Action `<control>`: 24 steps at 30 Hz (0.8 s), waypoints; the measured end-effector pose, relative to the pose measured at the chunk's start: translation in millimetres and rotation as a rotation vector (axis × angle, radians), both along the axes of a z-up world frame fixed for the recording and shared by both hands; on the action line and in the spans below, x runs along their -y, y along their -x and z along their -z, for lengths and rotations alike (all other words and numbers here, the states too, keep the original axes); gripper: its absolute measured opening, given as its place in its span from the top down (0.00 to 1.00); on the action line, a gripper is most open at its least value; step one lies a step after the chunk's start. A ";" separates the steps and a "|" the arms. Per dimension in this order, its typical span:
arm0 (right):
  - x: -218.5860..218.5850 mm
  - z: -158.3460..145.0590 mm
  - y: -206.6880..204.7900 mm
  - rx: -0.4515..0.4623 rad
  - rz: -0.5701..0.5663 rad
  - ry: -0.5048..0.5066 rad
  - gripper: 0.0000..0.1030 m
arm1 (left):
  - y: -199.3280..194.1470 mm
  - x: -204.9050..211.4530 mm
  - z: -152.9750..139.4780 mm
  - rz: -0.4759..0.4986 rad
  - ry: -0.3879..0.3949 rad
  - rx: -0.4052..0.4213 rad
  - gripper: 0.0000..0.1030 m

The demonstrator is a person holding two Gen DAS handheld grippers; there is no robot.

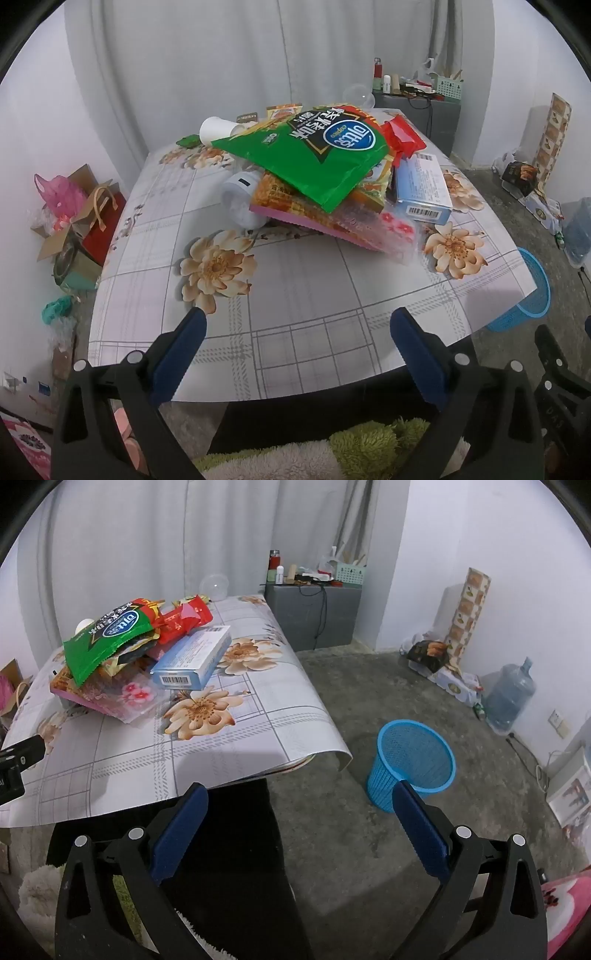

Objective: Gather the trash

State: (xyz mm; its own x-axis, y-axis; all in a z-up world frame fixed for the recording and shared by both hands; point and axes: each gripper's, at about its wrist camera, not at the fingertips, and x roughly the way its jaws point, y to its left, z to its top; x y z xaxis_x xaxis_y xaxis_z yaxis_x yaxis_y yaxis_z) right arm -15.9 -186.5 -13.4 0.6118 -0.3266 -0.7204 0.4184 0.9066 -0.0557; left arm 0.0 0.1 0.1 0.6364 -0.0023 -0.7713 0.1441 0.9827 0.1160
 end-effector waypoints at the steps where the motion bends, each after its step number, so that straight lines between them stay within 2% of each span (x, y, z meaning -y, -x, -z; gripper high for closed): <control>1: -0.1 0.0 -0.2 0.000 0.000 0.000 0.08 | 0.1 0.0 0.0 0.000 0.001 0.001 0.05; 24: -0.2 -0.3 -1.1 -0.002 0.000 0.001 0.08 | 0.5 -1.4 2.2 -0.003 0.003 -0.011 0.05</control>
State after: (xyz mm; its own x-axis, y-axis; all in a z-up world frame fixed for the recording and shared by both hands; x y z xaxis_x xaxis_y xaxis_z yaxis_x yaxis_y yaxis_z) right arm -14.8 -186.3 -13.1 0.6101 -0.3272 -0.7216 0.4184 0.9064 -0.0573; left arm -0.5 1.5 -2.1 0.6279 -0.0027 -0.7783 0.1425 0.9835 0.1116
